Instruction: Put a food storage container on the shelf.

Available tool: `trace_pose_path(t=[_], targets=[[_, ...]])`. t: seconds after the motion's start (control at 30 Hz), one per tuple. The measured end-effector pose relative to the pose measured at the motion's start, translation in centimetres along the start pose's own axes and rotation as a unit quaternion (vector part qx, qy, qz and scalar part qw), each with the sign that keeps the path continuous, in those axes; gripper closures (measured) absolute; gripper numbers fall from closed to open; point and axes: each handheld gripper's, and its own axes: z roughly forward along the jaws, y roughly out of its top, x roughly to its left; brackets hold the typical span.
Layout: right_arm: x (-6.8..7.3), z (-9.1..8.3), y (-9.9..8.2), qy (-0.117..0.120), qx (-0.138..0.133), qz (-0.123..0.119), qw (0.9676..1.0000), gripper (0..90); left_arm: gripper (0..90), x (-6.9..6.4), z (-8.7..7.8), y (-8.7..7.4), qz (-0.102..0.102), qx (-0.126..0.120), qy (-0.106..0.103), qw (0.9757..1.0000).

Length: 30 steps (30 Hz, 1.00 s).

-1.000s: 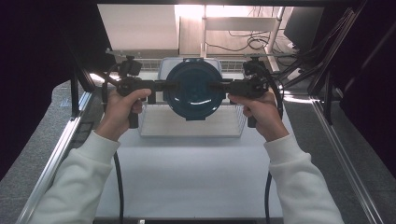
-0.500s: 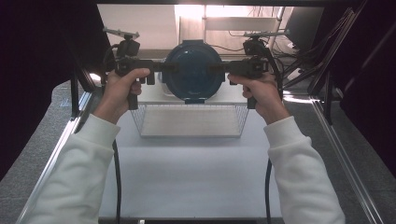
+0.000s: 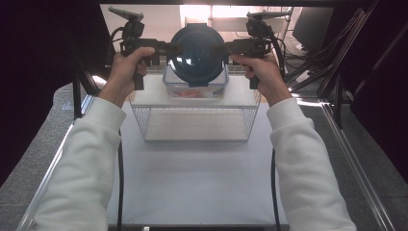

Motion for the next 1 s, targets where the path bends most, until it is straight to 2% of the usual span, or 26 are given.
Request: trace_pose_path(t=[0.27,0.4,0.57,0.8,1.0], targets=[[-2.1,2.1,0.2,-0.002,0.015,0.032,0.9994,38.2,41.4,2.6,1.4,0.4,-0.037,0.005,-0.001,0.9993],[-2.9,2.5,0.3,0.004,0.006,0.055,0.9984,38.2,42.1,3.5,1.8,0.6,-0.064,0.002,-0.005,0.9979],[-3.9,3.3,0.4,0.006,0.004,0.092,0.9958,38.6,41.0,4.7,2.5,0.7,-0.09,0.005,-0.005,0.996],[-5.3,4.3,0.4,0.01,0.006,0.143,0.9896,38.9,39.7,5.9,3.4,0.5,-0.12,0.002,-0.01,0.9928],[-5.7,4.6,0.1,0.007,-0.002,0.155,0.9879,39.0,39.7,6.4,3.7,0.1,-0.127,-0.014,-0.015,0.9917]])
